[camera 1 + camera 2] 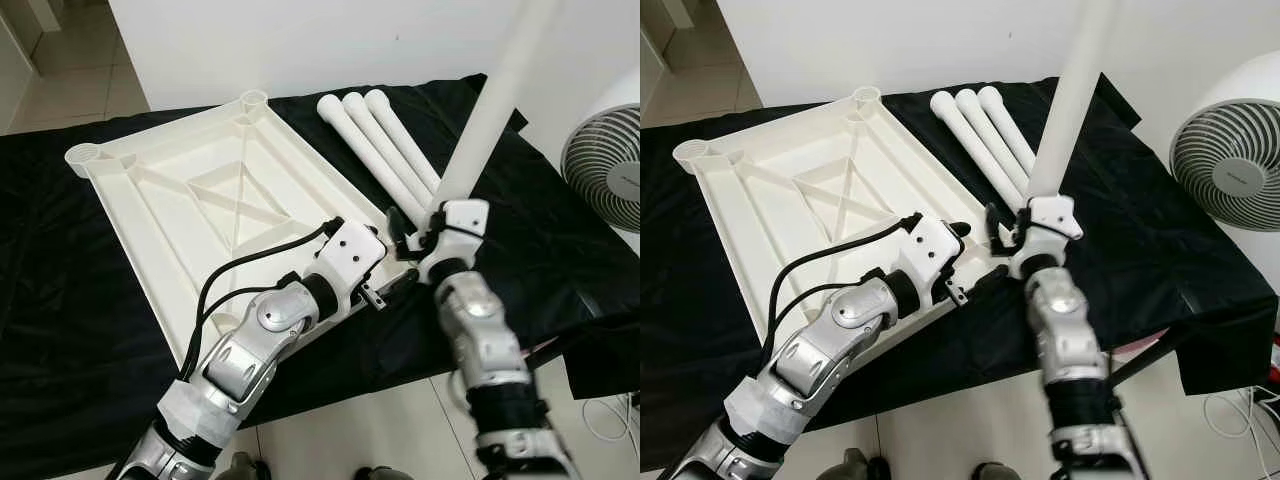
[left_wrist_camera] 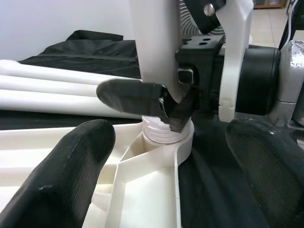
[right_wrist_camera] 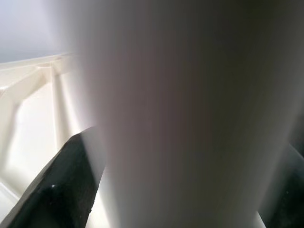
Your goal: Building children table
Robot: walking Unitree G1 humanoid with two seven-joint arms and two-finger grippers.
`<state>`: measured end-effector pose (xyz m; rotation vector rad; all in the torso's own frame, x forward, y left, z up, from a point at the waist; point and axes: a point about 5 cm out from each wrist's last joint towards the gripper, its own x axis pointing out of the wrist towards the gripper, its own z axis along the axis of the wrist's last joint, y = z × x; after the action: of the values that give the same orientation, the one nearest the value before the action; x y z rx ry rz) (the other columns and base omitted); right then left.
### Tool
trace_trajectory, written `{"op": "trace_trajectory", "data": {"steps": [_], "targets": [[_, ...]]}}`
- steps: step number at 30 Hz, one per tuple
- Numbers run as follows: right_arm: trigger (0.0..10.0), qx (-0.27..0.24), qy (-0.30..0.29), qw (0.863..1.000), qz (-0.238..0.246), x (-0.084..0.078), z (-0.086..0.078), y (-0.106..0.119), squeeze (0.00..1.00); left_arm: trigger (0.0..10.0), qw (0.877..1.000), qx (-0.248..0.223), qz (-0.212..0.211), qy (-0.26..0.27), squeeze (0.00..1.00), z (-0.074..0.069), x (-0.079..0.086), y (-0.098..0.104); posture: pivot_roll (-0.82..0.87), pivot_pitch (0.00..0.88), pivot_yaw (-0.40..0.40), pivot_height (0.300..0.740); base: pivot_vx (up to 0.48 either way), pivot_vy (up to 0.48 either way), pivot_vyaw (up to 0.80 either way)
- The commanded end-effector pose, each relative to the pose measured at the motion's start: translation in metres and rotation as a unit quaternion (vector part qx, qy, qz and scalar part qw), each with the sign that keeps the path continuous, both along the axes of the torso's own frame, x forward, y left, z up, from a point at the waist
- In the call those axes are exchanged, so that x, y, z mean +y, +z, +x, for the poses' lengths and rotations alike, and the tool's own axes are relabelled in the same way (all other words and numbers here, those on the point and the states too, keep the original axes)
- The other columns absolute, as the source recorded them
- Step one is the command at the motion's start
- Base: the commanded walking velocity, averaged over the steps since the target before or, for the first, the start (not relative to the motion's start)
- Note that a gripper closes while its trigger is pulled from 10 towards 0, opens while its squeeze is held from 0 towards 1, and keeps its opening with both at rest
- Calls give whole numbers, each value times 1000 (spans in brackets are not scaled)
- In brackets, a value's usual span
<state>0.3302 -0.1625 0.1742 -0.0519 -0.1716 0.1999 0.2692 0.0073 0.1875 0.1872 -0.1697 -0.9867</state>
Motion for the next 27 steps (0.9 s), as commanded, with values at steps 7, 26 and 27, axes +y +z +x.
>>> {"op": "trace_trajectory", "data": {"steps": [7,26,27], "targets": [[10000,36,107,992,-60,-7,-1,-11,0,10000,999,7,16,-44,0,-5,-3,-3,-110,92,32,740,0,0,0],[0,75,157,980,-94,-34,3,-25,0,10000,998,0,23,-57,0,-5,-3,-1,-116,68,41,740,0,0,0],[0,73,143,983,-89,-36,5,-25,0,10000,998,0,24,-57,0,-5,-3,-1,-116,68,41,740,0,0,0]]}}
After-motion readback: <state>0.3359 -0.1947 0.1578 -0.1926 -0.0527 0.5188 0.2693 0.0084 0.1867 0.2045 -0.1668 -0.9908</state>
